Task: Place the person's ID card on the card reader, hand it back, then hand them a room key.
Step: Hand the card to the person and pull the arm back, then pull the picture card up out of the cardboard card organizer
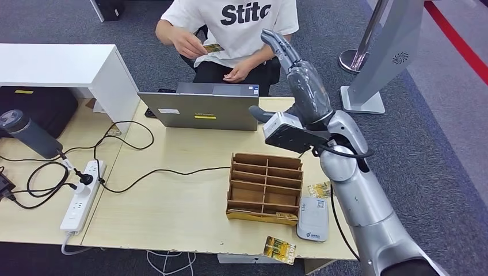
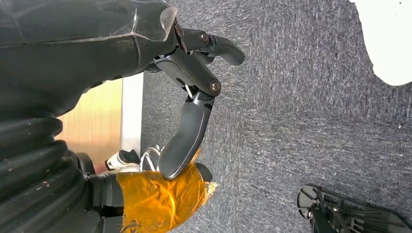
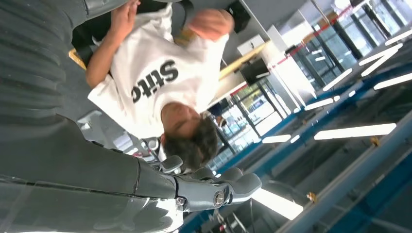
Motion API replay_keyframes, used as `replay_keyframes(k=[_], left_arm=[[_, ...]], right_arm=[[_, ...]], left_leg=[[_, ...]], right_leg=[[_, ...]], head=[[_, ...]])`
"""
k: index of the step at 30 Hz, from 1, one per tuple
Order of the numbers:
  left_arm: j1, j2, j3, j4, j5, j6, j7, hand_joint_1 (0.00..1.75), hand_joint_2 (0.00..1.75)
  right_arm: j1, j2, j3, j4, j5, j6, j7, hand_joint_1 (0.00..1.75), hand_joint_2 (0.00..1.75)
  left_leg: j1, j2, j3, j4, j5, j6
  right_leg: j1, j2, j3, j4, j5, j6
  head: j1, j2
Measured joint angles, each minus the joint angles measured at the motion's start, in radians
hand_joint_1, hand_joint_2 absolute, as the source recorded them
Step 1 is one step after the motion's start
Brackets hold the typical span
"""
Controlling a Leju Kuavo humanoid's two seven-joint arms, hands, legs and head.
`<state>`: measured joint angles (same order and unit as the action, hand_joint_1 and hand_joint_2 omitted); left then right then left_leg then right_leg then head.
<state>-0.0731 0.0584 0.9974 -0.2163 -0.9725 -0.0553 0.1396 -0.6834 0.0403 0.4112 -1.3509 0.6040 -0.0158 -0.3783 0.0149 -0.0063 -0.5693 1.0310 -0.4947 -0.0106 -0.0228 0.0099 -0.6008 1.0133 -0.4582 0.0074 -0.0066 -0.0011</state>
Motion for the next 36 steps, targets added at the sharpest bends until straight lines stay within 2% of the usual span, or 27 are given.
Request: replay_keyframes(k=[8,12,16,21,29,36], left_arm=[[0.0,-0.001,0.014,0.0,0.006,0.009,0.001,0.0,1.75],[0.002,-0.005,0.029,0.0,0.017,0.017,0.003,0.0,1.75],[0.002,-0.01,0.048,0.0,0.026,0.028,0.003,0.0,1.75],[0.003,-0.013,0.072,0.0,0.034,0.034,0.003,0.0,1.75],[0.004,-0.015,0.093,0.0,0.038,0.041,0.003,0.0,1.75],[0.006,-0.018,0.114,0.0,0.047,0.05,0.003,0.0,1.75]], right_arm=[[0.06,-0.023,-0.034,-0.115,-0.001,-0.035,-0.025,0.0,1.75],[0.145,-0.051,-0.041,-0.236,0.084,-0.097,-0.051,0.0,1.75],[0.27,-0.112,-0.028,-0.323,0.221,-0.181,-0.077,0.0,1.75],[0.42,-0.212,0.009,-0.331,0.354,-0.3,-0.075,0.0,1.75],[0.502,-0.294,0.035,-0.328,0.359,-0.326,-0.055,0.0,1.75],[0.615,-0.344,0.024,-0.344,0.317,-0.369,-0.079,0.0,1.75]], left_leg=[[0.0,0.0,0.001,0.0,0.0,0.0],[0.0,0.0,0.0,0.0,-0.001,0.0],[0.0,-0.001,0.0,0.0,-0.002,0.001],[0.0,-0.001,0.0,0.0,-0.003,0.002],[0.0,0.0,0.001,0.0,-0.003,0.002],[0.0,0.0,0.001,0.0,-0.003,0.002]], right_leg=[[0.0,0.0,0.0,0.0,0.0,0.0],[0.0,0.0,0.0,0.0,-0.001,0.0],[0.0,-0.001,0.001,-0.001,-0.002,0.002],[0.0,-0.001,0.002,-0.001,-0.002,0.002],[0.0,-0.001,0.002,-0.001,-0.002,0.002],[0.0,-0.001,0.002,-0.001,-0.002,0.002]], head=[[0.0,0.0],[0.0,0.0],[0.0,0.0],[0.0,0.0],[0.0,0.0],[0.0,0.0]])
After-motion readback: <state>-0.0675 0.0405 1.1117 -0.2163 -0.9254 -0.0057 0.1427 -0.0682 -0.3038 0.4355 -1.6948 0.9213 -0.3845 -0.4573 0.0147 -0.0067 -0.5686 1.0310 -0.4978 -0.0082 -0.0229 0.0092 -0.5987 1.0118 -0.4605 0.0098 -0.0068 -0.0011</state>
